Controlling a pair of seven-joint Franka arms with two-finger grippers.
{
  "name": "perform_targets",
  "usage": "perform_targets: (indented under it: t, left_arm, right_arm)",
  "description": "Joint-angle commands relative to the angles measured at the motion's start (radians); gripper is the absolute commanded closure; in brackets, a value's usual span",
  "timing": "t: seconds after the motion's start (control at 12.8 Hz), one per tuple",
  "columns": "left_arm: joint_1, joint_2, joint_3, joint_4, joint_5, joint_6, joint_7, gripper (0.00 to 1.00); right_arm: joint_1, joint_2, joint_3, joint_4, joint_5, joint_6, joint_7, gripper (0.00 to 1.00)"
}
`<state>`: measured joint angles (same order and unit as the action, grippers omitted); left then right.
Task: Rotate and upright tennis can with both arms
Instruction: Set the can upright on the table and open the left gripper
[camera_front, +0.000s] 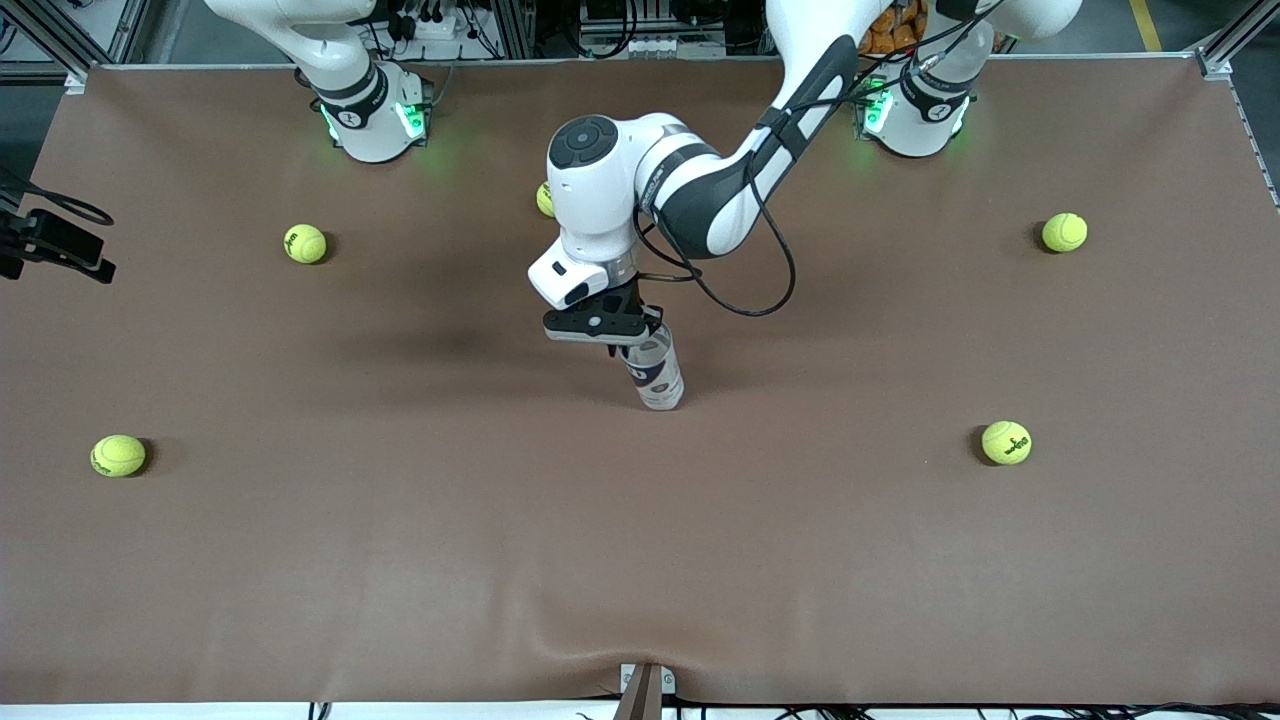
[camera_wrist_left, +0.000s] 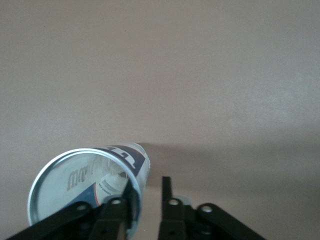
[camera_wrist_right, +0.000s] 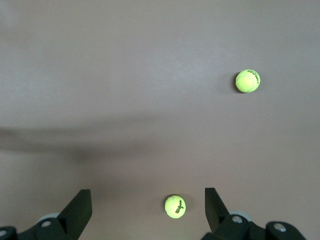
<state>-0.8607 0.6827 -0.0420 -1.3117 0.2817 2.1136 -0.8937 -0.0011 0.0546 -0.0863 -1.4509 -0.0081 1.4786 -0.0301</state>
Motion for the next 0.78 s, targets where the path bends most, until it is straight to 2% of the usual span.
perform_targets:
  t: [0.0, 0.47, 0.7]
  left_arm:
    - [-0.003, 0.0, 0.002, 0.009, 0.022, 0.005, -0.022, 0.0]
    - [0.034, -0.084, 0.005, 0.009, 0.013, 0.002, -0.014, 0.0]
    - [0.09, -0.187, 0.005, 0.009, 0.013, -0.104, -0.01, 0.0]
  right_arm:
    - [-0.011, -0.002, -0.003, 0.018, -0.004, -0.02, 0.013, 0.0]
    - [-0.011, -0.002, -0.003, 0.017, -0.006, -0.027, 0.015, 0.0]
    - [-0.011, -0.002, -0.001, 0.018, -0.006, -0.023, 0.016, 0.0]
